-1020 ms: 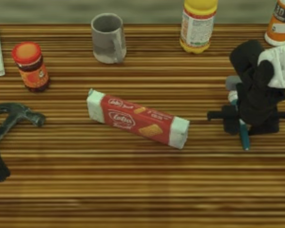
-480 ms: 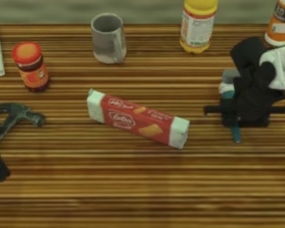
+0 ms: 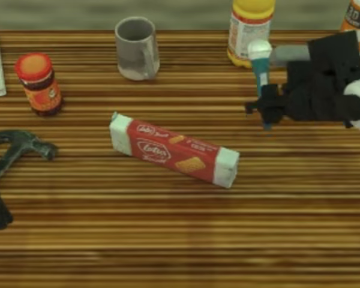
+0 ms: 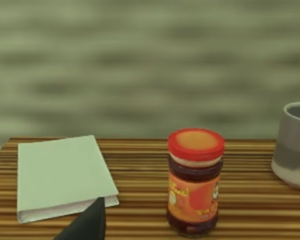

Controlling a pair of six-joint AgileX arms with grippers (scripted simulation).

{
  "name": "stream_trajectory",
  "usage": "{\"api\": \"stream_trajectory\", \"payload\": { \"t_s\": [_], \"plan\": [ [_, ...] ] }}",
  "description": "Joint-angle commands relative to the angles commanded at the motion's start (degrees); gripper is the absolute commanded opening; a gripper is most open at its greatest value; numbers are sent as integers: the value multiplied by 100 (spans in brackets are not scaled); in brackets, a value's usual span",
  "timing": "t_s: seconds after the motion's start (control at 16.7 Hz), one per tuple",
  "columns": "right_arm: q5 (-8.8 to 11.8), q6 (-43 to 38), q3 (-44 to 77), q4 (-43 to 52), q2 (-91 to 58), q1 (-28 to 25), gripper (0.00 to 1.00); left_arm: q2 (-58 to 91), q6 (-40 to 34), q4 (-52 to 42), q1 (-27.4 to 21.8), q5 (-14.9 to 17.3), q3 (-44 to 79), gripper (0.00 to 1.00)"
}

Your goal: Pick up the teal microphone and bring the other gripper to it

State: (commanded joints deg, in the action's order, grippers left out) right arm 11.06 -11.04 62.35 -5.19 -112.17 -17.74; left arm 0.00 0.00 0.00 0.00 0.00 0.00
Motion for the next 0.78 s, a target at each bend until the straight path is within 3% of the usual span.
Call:
{"api": "stream_trajectory", "payload": {
  "t_s": [0.3,0.48,0.66,0.78],
  "plan": [
    [866,516,-759,-2626,596,25,0,0,0,0,0,0,0,100],
    [1283,790,-1124,-3797,1006,46,0,0,0,0,0,0,0,100],
    [1529,967,-1336,-4418,1300,63,0,0,0,0,0,0,0,100],
    [1577,1002,-1372,-4528,1355,66,0,0,0,0,0,0,0,100]
  ]
}}
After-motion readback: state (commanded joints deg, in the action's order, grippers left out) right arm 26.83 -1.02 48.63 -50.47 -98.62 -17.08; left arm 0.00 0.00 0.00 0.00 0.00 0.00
